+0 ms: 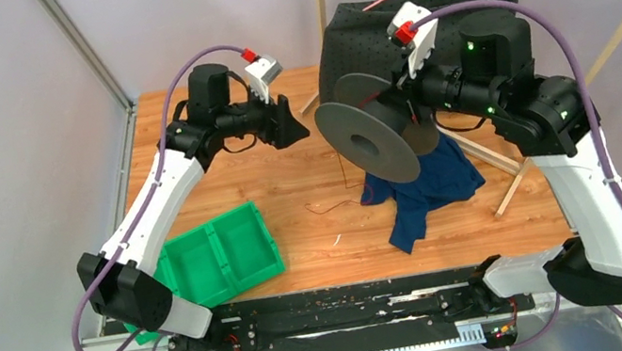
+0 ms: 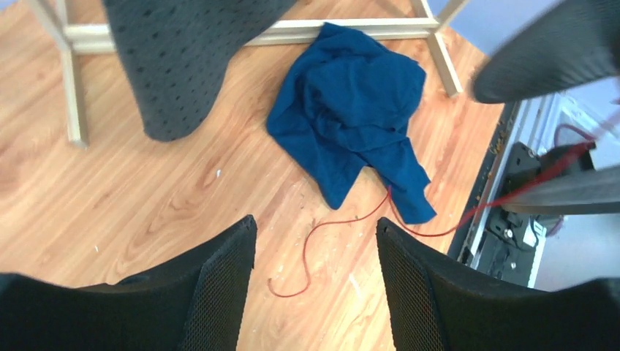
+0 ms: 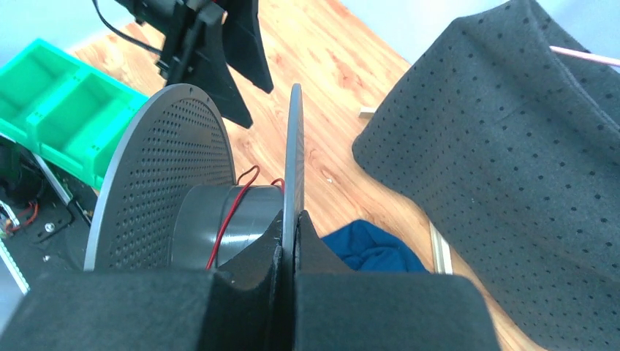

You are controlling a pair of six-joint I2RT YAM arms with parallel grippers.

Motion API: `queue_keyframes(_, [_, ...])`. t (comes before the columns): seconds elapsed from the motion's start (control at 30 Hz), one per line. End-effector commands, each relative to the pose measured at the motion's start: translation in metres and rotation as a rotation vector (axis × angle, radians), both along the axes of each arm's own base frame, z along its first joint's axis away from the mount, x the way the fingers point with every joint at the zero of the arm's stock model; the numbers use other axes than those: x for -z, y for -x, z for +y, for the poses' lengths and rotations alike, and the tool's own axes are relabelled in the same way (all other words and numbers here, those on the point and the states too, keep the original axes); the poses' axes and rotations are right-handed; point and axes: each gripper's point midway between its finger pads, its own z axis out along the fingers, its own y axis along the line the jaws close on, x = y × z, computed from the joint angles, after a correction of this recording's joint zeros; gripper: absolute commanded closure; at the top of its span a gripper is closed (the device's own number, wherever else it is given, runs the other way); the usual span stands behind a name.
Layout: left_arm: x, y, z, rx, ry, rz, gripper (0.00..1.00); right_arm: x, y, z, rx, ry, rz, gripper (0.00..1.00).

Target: Wrap the cables

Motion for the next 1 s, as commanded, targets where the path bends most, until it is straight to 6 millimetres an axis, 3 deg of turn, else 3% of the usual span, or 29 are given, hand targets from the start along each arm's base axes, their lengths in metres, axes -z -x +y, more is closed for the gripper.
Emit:
queue_keyframes(0.0, [-0.022, -0.024, 0.007, -0.107, 0.162, -0.036, 0.35, -0.027, -0.008, 0.005, 0.048, -0.129, -0.011, 0.99])
queue_keyframes(0.17, [-0.015, -0.037, 0.023, -0.237, 0.209, -0.066, 0.38, -0.052, -0.023, 0.009, 0.127, -0.281, -0.031, 0.99])
queue_keyframes(0.23, [-0.003, -0.039, 0.030, -0.305, 0.219, -0.054, 0.39, -0.063, -0.030, 0.010, 0.154, -0.336, -0.047, 0.99])
queue_keyframes(0.4, [0.041, -0.035, 0.050, -0.438, 0.180, 0.010, 0.23, -0.083, -0.052, 0.014, 0.215, -0.419, -0.065, 0.99])
queue_keyframes(0.6, [0.090, -0.006, 0.046, -0.348, 0.074, -0.002, 0.19, -0.091, -0.082, 0.025, 0.275, -0.474, -0.058, 0.99])
queue_keyframes(0.73, [0.099, 0.007, 0.043, -0.304, 0.128, -0.148, 0.19, -0.093, -0.096, 0.032, 0.282, -0.498, -0.064, 0.99])
queue_keyframes(0.83, [0.088, 0.011, 0.048, -0.357, 0.245, -0.321, 0.16, -0.096, -0.101, 0.036, 0.282, -0.519, -0.073, 0.99])
queue_keyframes(0.97, [0.113, 0.014, 0.035, -0.356, 0.239, -0.317, 0.16, -0.096, -0.105, 0.035, 0.294, -0.533, -0.075, 0.99])
